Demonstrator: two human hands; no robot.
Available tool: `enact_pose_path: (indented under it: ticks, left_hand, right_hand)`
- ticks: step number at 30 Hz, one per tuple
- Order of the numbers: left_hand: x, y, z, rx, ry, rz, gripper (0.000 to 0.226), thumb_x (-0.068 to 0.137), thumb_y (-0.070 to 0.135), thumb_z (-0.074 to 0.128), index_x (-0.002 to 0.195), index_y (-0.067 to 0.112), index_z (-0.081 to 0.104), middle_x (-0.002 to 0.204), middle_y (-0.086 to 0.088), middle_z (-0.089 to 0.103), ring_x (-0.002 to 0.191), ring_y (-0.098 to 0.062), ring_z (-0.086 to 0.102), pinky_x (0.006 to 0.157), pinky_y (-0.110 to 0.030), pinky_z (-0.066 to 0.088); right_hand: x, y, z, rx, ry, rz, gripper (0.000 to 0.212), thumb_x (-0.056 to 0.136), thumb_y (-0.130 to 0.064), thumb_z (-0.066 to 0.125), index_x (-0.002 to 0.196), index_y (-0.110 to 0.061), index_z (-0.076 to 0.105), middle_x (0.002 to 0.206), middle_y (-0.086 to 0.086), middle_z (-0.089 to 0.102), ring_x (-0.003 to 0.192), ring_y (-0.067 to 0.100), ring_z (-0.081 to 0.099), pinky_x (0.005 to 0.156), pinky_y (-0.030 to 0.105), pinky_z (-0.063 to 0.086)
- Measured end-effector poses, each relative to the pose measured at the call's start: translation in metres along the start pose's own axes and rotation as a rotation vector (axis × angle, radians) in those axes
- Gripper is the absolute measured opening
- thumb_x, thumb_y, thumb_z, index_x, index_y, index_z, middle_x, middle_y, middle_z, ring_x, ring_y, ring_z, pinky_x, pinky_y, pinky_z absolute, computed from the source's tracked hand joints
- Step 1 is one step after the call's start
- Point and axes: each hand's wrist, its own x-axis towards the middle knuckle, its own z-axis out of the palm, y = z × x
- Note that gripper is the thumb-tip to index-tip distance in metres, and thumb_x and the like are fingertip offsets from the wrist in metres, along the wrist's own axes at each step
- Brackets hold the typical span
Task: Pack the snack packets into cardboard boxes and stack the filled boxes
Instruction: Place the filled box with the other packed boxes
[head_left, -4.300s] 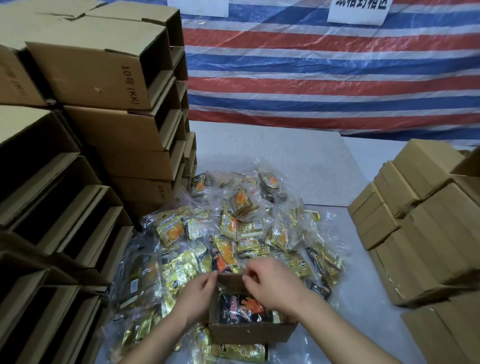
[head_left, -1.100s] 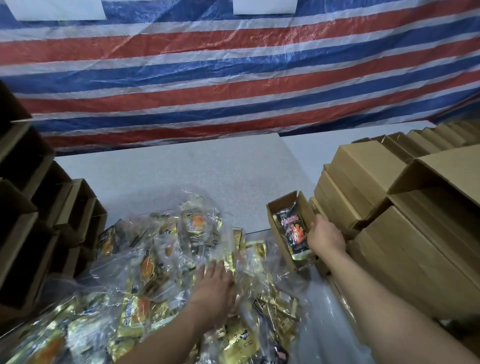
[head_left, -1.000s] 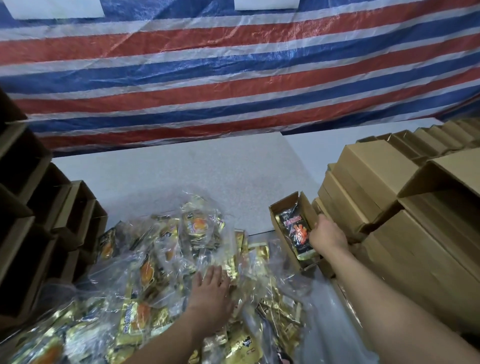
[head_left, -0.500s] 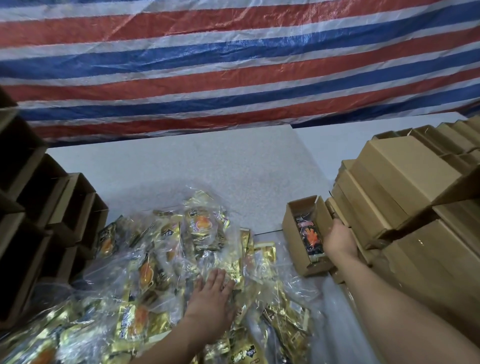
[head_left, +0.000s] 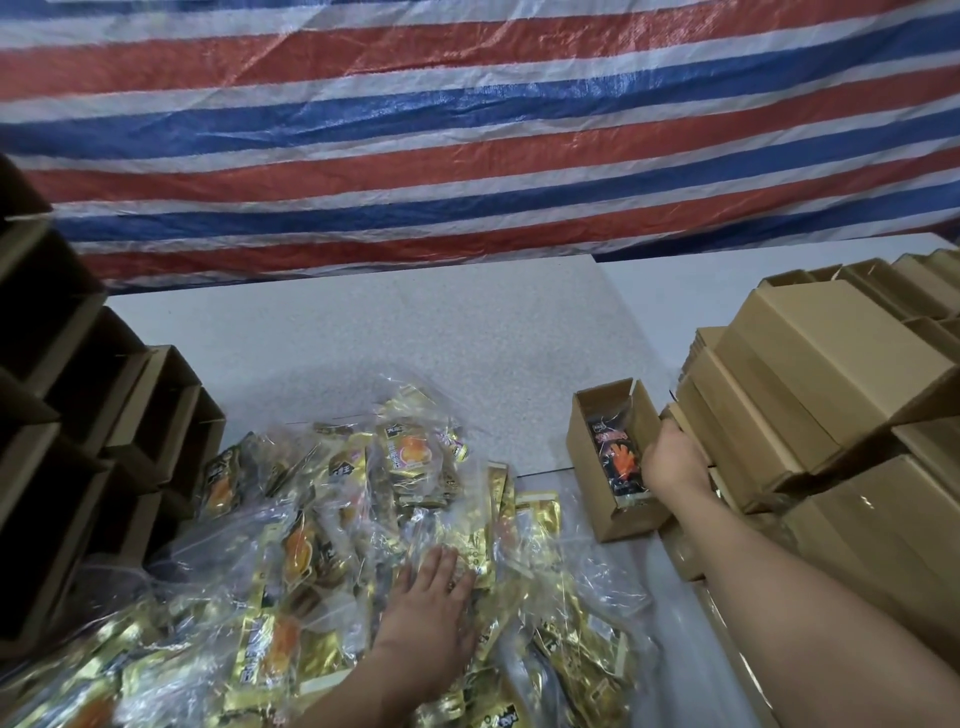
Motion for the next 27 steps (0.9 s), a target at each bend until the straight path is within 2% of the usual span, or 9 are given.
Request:
enact_pose_path:
  ticks: [5, 10, 12, 15, 18, 22, 27]
  left_hand:
    - [0.004, -0.003, 0.000, -0.033, 0.004, -0.001, 0.068, 0.102, 0.052, 0.017, 0.158, 0.024, -0.008, 0.162, -0.008, -0.023, 0.148, -0.028, -0.025, 0.117, -0.052, -0.015]
    - [0.010, -0.006, 0.005, -0.063, -0.032, 0.009, 0.070, 0.101, 0.053, 0.021, 0.158, 0.025, -0.007, 0.163, -0.007, -0.023, 0.148, -0.027, -0.025, 0.118, -0.053, -0.014]
    - [0.012, -0.006, 0.006, -0.070, -0.037, 0.010, 0.070, 0.100, 0.053, 0.022, 0.158, 0.025, -0.007, 0.162, -0.007, -0.024, 0.148, -0.027, -0.026, 0.118, -0.052, -0.014]
    - [0.013, -0.005, 0.005, -0.088, -0.033, 0.013, 0.068, 0.101, 0.051, 0.021, 0.158, 0.025, -0.007, 0.163, -0.006, -0.023, 0.148, -0.025, -0.026, 0.116, -0.049, -0.018]
    - [0.012, -0.006, 0.004, -0.122, -0.020, 0.019, 0.067, 0.103, 0.052, 0.019, 0.159, 0.024, -0.004, 0.164, -0.006, -0.020, 0.150, -0.024, -0.023, 0.116, -0.045, -0.017]
    - [0.013, -0.005, 0.000, -0.136, -0.027, 0.025, 0.066, 0.104, 0.052, 0.020, 0.159, 0.024, -0.004, 0.164, -0.005, -0.020, 0.149, -0.023, -0.024, 0.110, -0.041, -0.020]
    - [0.014, -0.004, 0.000, -0.113, -0.044, 0.022, 0.066, 0.104, 0.051, 0.021, 0.159, 0.024, -0.005, 0.163, -0.007, -0.021, 0.149, -0.025, -0.024, 0.111, -0.042, -0.018]
  right_hand:
    - [0.020, -0.021, 0.002, 0.005, -0.029, -0.019, 0.031, 0.094, 0.004, 0.045, 0.125, 0.004, 0.045, 0.112, 0.027, 0.062, 0.100, 0.042, 0.061, 0.073, 0.039, 0.046]
    - [0.042, -0.037, 0.002, 0.035, -0.037, -0.049, 0.033, 0.089, 0.007, 0.047, 0.121, 0.001, 0.048, 0.109, 0.024, 0.062, 0.083, 0.033, 0.051, 0.067, 0.036, 0.041]
    - [0.052, -0.042, 0.000, 0.043, -0.041, -0.061, 0.032, 0.088, 0.008, 0.047, 0.119, 0.000, 0.049, 0.108, 0.024, 0.062, 0.082, 0.032, 0.050, 0.067, 0.035, 0.040]
    - [0.064, -0.048, 0.000, 0.039, -0.044, -0.052, 0.032, 0.088, 0.007, 0.050, 0.119, 0.001, 0.049, 0.112, 0.026, 0.061, 0.095, 0.038, 0.059, 0.070, 0.035, 0.041]
    - [0.071, -0.052, 0.002, 0.015, -0.046, -0.060, 0.035, 0.088, 0.005, 0.053, 0.123, 0.003, 0.047, 0.117, 0.029, 0.060, 0.108, 0.043, 0.059, 0.076, 0.039, 0.043]
    - [0.080, -0.054, 0.000, -0.010, -0.058, -0.063, 0.040, 0.087, 0.004, 0.058, 0.125, 0.005, 0.045, 0.122, 0.031, 0.058, 0.113, 0.045, 0.057, 0.088, 0.044, 0.047]
    - [0.084, -0.057, -0.002, 0.001, -0.082, -0.052, 0.042, 0.088, 0.004, 0.057, 0.128, 0.006, 0.043, 0.124, 0.032, 0.057, 0.115, 0.045, 0.057, 0.087, 0.043, 0.047]
